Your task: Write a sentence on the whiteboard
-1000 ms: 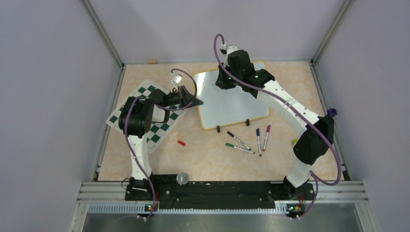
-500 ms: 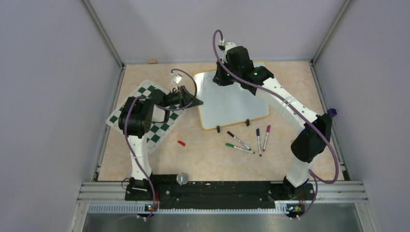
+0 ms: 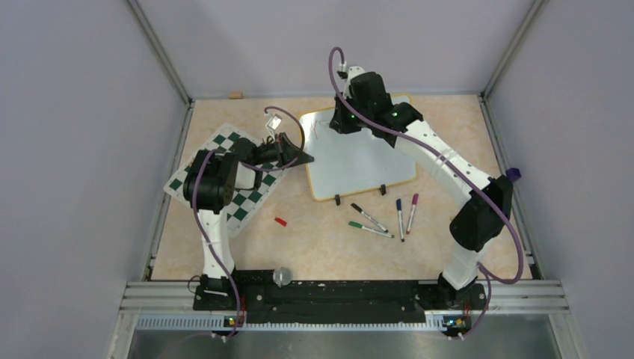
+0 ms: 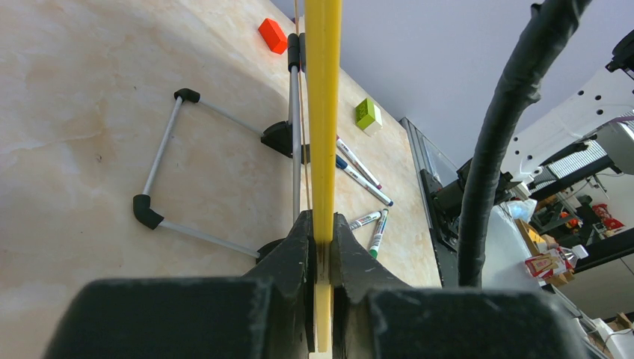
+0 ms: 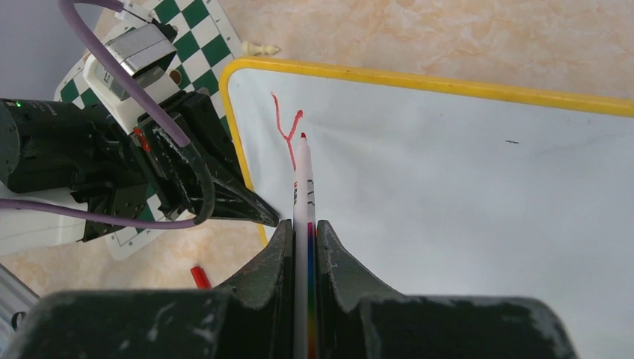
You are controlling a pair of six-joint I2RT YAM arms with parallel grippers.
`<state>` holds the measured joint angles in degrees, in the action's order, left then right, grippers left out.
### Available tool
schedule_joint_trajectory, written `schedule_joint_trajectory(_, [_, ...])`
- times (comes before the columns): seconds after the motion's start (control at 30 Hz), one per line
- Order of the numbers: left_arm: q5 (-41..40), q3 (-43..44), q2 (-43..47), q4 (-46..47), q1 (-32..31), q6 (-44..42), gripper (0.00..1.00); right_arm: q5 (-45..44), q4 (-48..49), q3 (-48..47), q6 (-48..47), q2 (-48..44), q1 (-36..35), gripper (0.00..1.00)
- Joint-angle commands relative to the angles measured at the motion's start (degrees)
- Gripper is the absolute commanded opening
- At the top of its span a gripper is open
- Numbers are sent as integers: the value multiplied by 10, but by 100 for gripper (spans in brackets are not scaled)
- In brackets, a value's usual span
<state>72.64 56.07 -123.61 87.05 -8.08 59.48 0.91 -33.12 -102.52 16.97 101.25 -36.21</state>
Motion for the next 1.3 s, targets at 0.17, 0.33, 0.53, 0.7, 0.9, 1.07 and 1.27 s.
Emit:
schedule_joint_trajectory(0.17, [58, -9, 27, 58, -13, -8, 0, -6, 0, -10, 1, 7, -2, 0])
schedule_joint_trajectory(0.33, [58, -9, 27, 58, -13, -8, 0, -6, 0, -9, 1, 9, -2, 0])
schedule_joint_trajectory(0.53, [59, -8, 27, 58, -13, -7, 0, -16, -4, -16, 0, 17, -2, 0])
schedule_joint_trajectory(0.7, [59, -9, 27, 58, -13, -8, 0, -24, -5, -19, -1, 21, -2, 0])
schedule_joint_trajectory(0.9, [58, -9, 28, 58, -13, -8, 0, -31, -13, -31, -2, 33, -2, 0])
schedule_joint_trajectory(1.07, [58, -10, 28, 58, -13, -9, 0, -24, -12, -40, -3, 39, -2, 0])
schedule_joint_trajectory(1.27, [59, -10, 29, 58, -13, -9, 0, -11, -12, -41, -3, 42, -2, 0])
